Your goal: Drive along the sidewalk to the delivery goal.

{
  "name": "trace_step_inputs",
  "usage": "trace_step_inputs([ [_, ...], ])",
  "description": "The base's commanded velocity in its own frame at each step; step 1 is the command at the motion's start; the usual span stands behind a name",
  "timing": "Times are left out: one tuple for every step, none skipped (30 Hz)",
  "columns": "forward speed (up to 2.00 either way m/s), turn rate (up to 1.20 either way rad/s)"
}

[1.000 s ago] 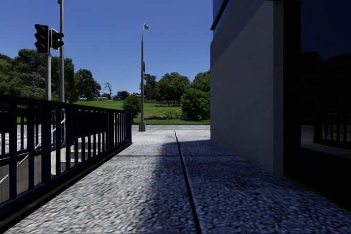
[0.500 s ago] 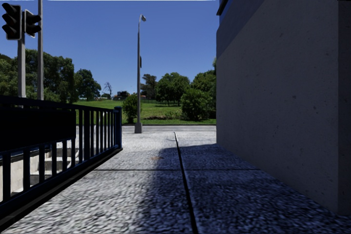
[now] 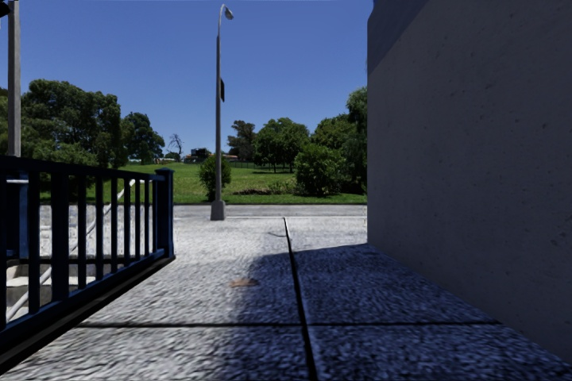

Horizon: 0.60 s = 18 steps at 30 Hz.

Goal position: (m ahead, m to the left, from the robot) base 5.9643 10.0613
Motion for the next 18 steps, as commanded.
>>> trace_step_inputs([
  [2.00, 0.00],
  [2.00, 0.00],
  [2.00, 0.00],
  [2.00, 0.00],
  [2.00, 0.00],
  [2.00, 0.00],
  [2.00, 0.00],
  [2.00, 0.00],
  [2.00, 0.00],
  [1.94, 0.00],
  [1.94, 0.00],
  [1.92, 0.00],
  [1.92, 0.00],
  [2.00, 0.00],
  [2.00, 0.00],
  [2.00, 0.00],
  [2.00, 0.00],
  [2.00, 0.00],
])
